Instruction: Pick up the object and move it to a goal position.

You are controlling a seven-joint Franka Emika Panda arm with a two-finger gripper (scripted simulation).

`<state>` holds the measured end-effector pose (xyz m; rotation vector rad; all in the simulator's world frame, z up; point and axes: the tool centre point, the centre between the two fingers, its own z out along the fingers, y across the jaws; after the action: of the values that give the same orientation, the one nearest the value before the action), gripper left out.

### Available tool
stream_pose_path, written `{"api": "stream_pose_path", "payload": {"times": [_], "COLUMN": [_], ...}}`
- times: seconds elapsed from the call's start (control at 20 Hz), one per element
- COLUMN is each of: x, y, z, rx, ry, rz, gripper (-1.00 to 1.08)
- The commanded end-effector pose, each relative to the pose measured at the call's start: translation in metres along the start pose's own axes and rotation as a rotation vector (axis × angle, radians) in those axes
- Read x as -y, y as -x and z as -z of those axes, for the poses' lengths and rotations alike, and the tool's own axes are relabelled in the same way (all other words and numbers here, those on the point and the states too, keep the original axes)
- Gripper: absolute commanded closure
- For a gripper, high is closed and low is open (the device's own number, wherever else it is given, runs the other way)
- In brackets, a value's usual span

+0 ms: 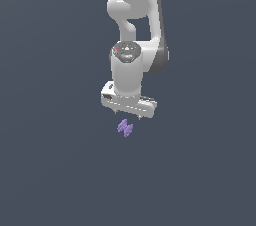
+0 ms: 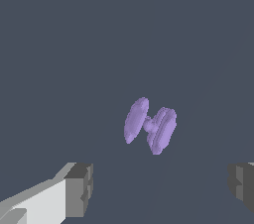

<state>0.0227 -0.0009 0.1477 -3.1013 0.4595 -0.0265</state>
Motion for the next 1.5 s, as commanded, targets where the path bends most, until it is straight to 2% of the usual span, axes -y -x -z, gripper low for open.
{"api": "stream_pose_path", "payload": {"times": [0.0,0.35,0.65,1.2,1.45], "x": [-0.001,-0.005,-0.008,-0.009,-0.01], "y": [-0.002,-0.007,-0.009,-0.009,-0.009], "z": [-0.011,-0.037,-0.051,-0.059,-0.077], "rx": [0.003,0.01,0.013,0.014,0.014], "ry": [0.001,0.005,0.009,0.012,0.012], "rz": [-0.075,-0.257,-0.356,-0.399,-0.401], "gripper": [-0.92,-0.92,-0.92,-0.92,-0.92]}}
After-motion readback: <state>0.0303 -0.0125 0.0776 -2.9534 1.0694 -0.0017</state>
